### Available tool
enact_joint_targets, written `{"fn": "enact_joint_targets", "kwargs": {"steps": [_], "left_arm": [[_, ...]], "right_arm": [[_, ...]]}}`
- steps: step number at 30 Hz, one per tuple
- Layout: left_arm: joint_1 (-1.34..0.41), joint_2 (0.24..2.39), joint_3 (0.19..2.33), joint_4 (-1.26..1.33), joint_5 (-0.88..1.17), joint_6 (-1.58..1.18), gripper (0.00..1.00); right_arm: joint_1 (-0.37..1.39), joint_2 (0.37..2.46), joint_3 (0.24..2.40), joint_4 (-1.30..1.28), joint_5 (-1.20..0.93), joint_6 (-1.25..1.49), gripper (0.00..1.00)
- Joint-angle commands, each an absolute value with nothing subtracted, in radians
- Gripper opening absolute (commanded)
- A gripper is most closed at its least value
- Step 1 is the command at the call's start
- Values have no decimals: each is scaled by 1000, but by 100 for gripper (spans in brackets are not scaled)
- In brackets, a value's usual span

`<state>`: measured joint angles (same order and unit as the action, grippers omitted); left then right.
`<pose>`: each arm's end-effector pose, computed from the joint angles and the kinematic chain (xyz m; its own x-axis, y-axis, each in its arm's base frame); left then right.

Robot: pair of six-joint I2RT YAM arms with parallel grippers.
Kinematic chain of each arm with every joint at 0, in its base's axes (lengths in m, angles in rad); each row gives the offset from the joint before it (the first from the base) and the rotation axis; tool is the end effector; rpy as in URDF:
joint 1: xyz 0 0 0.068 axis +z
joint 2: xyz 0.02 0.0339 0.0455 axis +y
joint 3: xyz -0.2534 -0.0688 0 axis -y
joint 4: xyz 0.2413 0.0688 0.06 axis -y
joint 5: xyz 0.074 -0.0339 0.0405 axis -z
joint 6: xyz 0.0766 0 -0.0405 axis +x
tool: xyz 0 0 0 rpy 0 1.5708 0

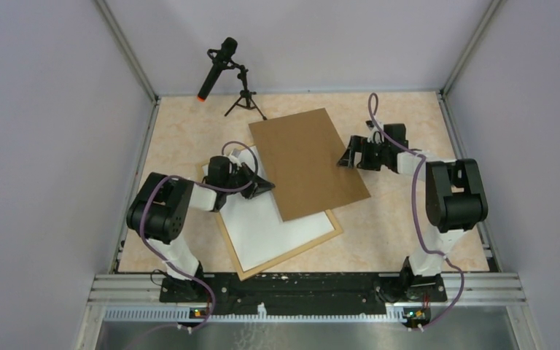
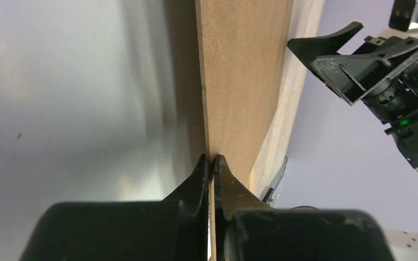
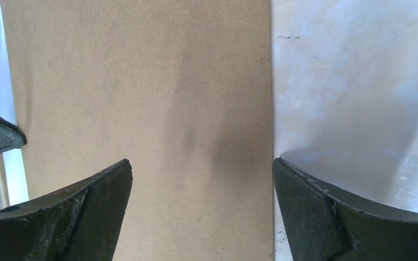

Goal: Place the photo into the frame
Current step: Pick up the photo frame item at the center of the board.

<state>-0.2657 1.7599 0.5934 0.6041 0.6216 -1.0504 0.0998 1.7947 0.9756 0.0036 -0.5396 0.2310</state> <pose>0.3096 -0.1305 0.0915 -0.8535 -0.4987 -0.1512 -0.1039 0.4472 -0.8884 0.3748 0.0771 0.1235 -0.8050 0.1168 -0.5816 -0.2585 0.8134 0.5211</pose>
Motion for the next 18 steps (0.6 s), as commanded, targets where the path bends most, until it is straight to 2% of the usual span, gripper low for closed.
{"fn": "enact_joint_targets", "kwargs": {"steps": [1,8,14,18], "left_arm": [[-214,1652,548,665,667,-1014,0],[-88,1499,476,482,675,-933,0],[-15,1391,465,195,626,-829,0],[30,1385,448,140,609,-807,0]], "right_arm": [[117,1821,925,-61,-591,273,99],[114,1817,908,18,-643,351,99],[114,1896,877,232,-833,543,98],[138,1926,893,235,-822,555,96]]}}
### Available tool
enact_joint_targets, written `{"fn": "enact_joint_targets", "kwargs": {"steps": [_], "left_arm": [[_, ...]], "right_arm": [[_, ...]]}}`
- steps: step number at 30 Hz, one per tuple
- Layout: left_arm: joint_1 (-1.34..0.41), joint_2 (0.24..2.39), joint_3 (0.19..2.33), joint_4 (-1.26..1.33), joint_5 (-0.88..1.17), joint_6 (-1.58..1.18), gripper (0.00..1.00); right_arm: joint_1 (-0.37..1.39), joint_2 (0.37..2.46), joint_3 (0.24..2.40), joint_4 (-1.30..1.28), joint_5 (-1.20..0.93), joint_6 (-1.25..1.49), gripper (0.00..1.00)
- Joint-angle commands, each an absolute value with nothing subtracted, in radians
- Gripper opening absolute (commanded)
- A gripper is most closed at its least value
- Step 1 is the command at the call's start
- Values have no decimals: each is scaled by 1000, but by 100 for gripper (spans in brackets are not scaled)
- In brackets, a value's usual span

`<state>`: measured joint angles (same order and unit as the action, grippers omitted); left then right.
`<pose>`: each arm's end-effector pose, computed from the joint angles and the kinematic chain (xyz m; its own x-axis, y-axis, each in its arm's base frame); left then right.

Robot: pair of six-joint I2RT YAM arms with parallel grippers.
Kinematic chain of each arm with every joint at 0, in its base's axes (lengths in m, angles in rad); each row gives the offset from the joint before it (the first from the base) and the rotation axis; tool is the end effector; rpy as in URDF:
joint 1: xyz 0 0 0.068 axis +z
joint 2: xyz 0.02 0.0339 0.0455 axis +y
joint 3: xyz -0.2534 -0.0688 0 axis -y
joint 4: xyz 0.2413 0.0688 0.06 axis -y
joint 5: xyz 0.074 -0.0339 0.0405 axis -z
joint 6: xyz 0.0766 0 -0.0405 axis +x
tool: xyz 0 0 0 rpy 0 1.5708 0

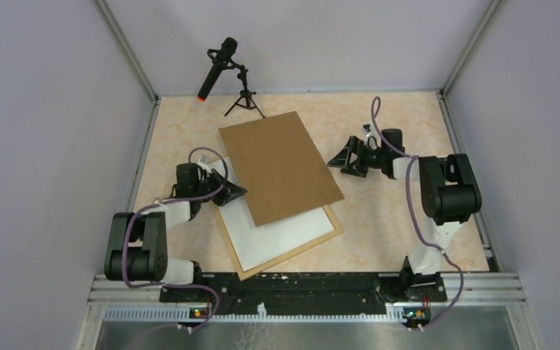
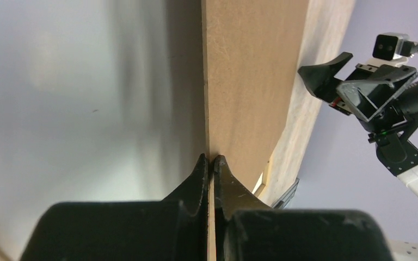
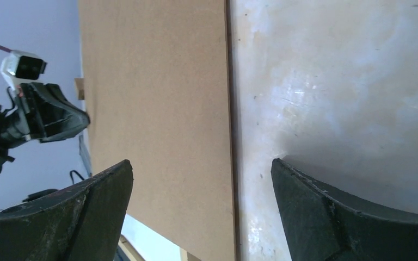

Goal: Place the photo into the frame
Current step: Pick up the photo frame item at the center of the board, then place the photo frame item in the photo frame.

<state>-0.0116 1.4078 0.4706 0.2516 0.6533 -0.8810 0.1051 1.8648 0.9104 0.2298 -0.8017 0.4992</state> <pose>0.2739 -0.0497 0.1192 -0.7729 -0.6036 -0.1957 -0.1831 0.5075 -0.8420 0.3693 0.0943 0.1095 -0.8698 0.2430 -0.4294 -0.2182 0.5910 0.7766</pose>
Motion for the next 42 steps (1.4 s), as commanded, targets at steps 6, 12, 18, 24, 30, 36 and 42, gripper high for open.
{"fn": "enact_joint_targets", "kwargs": {"steps": [6,12,18,24,30,36,42], "left_arm": [[87,1414,436,110,603,-771,0],[110,1433,425,134,626,-774,0],[110,1424,436,126,631,-763,0],[109,1400,436,110,616,-752,0],[108,1408,429,130,662,-767,0],[107,1342,431,82,659,-748,14],[109,1215,490,-121,592,-659,61]], "right_arm": [[177,1974,907,324,-875,624,91],[234,2032,954,339,-899,663,84],[256,2075,924,598,-978,835,68],[256,2092,867,902,-1016,1010,45],[258,2123,832,1126,-1042,1141,24],[258,2144,825,1206,-1060,1179,4],[251,2177,816,1348,-1089,1254,0]]}}
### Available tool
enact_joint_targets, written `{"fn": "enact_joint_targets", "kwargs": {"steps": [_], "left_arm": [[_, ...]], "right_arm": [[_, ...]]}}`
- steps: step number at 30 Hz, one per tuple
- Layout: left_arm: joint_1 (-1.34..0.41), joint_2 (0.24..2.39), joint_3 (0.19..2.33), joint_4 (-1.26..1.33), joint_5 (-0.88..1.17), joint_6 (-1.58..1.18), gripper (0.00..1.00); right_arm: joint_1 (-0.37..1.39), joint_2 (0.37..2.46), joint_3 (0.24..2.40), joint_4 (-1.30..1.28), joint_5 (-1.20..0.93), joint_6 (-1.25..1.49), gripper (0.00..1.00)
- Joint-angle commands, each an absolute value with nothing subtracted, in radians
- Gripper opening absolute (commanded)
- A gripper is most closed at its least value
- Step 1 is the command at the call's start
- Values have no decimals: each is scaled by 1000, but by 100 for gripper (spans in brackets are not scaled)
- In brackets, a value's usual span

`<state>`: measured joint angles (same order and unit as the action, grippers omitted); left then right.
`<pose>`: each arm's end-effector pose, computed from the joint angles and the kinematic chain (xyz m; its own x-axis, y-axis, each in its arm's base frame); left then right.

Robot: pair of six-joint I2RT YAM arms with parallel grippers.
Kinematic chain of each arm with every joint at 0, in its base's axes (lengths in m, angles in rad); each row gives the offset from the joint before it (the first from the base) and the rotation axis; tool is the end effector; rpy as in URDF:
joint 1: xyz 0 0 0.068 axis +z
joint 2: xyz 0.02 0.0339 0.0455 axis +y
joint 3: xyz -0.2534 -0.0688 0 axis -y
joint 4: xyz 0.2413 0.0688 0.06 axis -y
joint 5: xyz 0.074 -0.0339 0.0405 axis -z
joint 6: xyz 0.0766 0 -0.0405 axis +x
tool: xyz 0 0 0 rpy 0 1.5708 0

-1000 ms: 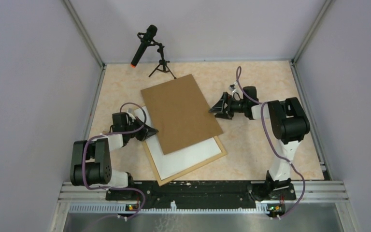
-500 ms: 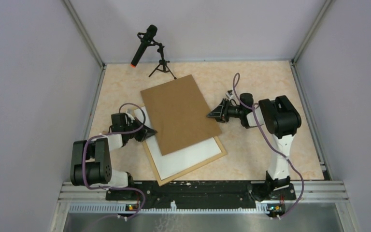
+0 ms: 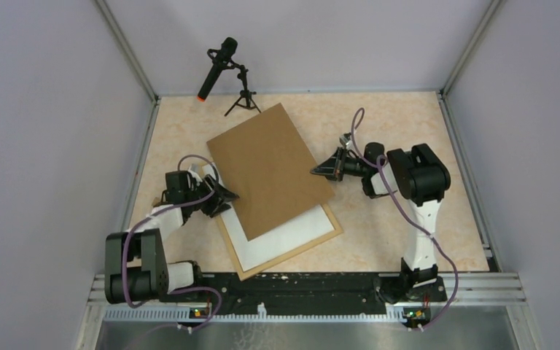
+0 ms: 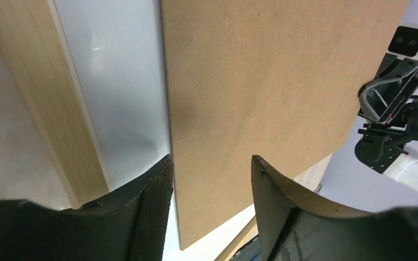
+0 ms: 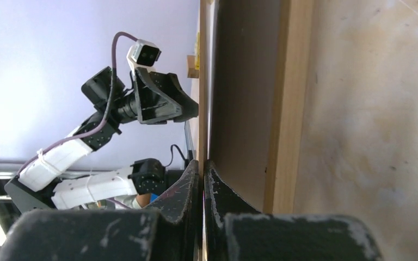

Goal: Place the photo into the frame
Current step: Place the photo frame item in the photo frame.

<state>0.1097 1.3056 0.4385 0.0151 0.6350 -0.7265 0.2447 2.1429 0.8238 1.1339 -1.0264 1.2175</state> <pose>0.2483 -0.0184 0.1108 -0.7585 -0.6216 -0.1957 -0.2726 0.5754 -0.7711 0.3597 0.1574 0.0869 -0.9449 0.2649 -0.1923 -0.1580 0.1452 0.9767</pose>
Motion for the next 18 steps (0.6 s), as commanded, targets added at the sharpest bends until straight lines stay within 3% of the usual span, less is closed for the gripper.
{"fn": "enact_joint_targets", "kwargs": {"steps": [1,5,10,13,18], "left_arm": [[109,1192,501,-155,569,-649,66],[109,1113,545,-285,471,-626,84],[109,1026,571,-409,247,-652,98],[109,1018,508,-344,255,-695,98],[109,1061,409,-180,463,-731,98]], "right_arm": [[248,2182,813,1374,-1094,1271,0],[238,2203,808,1455,-1108,1329,0],[234,2201,804,1450,-1114,1337,0],[230,2193,799,1421,-1117,1332,0],[230,2149,766,1367,-1100,1309,0]]}}
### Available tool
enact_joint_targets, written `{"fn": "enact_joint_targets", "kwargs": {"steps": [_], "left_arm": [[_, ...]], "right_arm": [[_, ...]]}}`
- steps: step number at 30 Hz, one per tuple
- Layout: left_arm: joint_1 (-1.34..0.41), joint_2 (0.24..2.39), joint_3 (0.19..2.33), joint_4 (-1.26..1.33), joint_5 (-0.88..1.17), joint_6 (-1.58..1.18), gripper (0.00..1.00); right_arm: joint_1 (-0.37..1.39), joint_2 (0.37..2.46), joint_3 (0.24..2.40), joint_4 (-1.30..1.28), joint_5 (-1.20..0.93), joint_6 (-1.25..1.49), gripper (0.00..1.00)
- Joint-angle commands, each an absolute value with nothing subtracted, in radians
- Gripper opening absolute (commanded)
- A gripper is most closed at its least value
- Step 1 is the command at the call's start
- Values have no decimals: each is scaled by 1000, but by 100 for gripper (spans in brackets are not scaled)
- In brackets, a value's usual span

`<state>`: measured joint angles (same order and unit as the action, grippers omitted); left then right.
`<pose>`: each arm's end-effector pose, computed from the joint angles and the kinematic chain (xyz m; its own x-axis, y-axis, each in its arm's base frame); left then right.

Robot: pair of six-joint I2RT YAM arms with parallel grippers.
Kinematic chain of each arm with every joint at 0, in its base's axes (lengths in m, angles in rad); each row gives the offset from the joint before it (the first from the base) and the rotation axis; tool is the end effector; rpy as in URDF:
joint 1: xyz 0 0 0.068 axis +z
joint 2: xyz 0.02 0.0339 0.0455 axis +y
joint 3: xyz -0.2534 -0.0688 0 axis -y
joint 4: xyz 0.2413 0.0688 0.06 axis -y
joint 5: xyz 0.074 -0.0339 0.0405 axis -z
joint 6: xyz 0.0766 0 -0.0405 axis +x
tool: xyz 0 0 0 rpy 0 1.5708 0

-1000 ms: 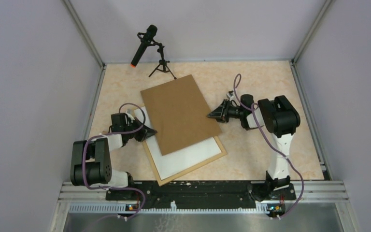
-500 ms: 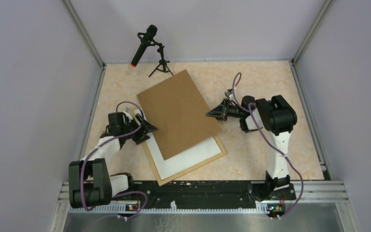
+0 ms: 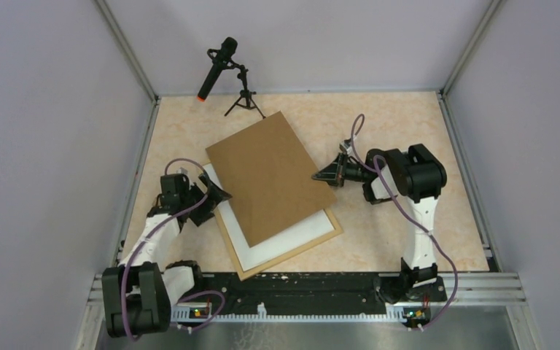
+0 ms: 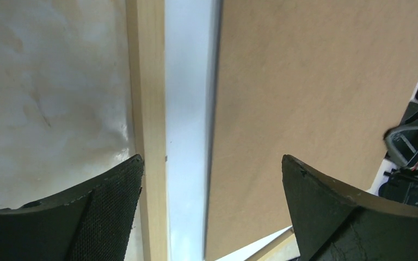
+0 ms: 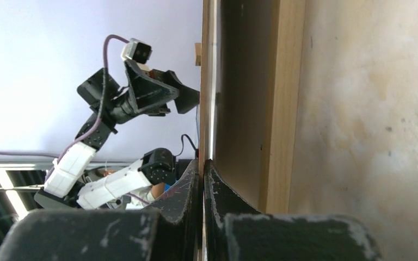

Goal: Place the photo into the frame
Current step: Place the photo frame item in the photo frame.

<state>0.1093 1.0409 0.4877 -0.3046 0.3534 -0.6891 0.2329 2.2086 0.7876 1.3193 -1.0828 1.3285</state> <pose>0.2257 -0.0019 0.1461 -0.6583 -0.6724 -0.3384 -0.3834 0.6864 -0.6180 0.3498 0.1525 0.0763 -0.9588 0.2404 -0.1516 -0.1352 0.0835 0.9873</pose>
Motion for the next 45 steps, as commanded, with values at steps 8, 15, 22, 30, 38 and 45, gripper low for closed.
{"fn": "enact_joint_targets", "kwargs": {"steps": [8,15,22,30,38,45], "left_arm": [[107,1072,332,-9,523,-770,98],[110,1144,354,78,532,-767,98],[111,1198,417,42,477,-727,98],[112,1220,438,46,433,-749,98],[112,1242,459,91,380,-822,98],[112,1286,515,97,312,-819,99]], "right_arm": [[263,2006,716,1108,-1023,1191,0],[290,1870,730,761,-969,985,0],[282,1844,722,666,-1029,914,0],[200,1767,780,427,-1054,752,0],[193,1760,842,237,-1091,617,0],[190,1740,842,155,-1107,567,0]]}}
